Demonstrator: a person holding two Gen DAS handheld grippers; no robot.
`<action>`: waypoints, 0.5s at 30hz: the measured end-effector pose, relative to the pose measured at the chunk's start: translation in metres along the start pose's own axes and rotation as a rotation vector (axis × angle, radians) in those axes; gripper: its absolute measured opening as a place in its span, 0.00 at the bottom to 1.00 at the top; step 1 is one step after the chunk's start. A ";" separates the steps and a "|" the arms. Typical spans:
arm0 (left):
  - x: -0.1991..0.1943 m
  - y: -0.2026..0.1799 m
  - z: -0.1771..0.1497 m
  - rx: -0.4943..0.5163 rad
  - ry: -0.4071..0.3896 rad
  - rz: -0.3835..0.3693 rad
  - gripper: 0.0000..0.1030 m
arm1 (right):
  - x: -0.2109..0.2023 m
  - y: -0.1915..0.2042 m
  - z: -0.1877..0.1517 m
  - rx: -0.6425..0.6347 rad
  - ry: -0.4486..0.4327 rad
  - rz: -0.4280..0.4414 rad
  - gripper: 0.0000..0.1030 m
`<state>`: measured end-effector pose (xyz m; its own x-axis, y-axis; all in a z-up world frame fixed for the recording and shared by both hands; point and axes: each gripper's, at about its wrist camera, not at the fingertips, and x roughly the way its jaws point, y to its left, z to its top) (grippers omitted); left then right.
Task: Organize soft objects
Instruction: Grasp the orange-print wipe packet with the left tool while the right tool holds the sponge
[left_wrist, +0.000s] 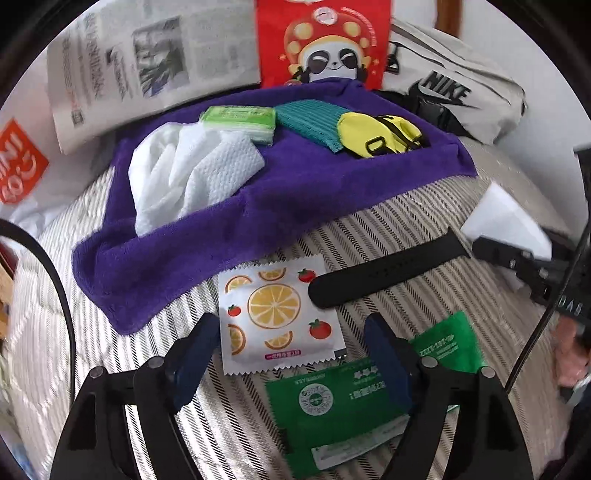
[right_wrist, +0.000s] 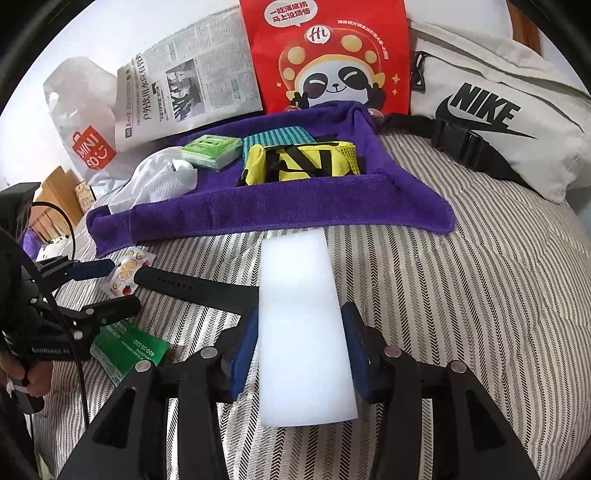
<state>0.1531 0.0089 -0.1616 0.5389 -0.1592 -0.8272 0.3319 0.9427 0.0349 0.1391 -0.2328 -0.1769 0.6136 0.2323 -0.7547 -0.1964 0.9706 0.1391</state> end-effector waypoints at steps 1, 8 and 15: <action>0.001 0.002 0.001 -0.021 0.009 -0.014 0.57 | 0.000 0.000 0.000 0.000 0.000 0.001 0.46; -0.003 0.006 0.004 0.009 0.023 -0.016 0.42 | 0.000 -0.002 0.000 0.010 -0.002 0.016 0.46; -0.010 0.014 0.001 0.009 0.047 -0.003 0.35 | -0.001 -0.003 -0.002 0.017 -0.002 0.024 0.47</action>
<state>0.1532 0.0233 -0.1519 0.5009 -0.1481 -0.8528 0.3408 0.9394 0.0370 0.1379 -0.2357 -0.1776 0.6105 0.2554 -0.7498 -0.1980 0.9657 0.1677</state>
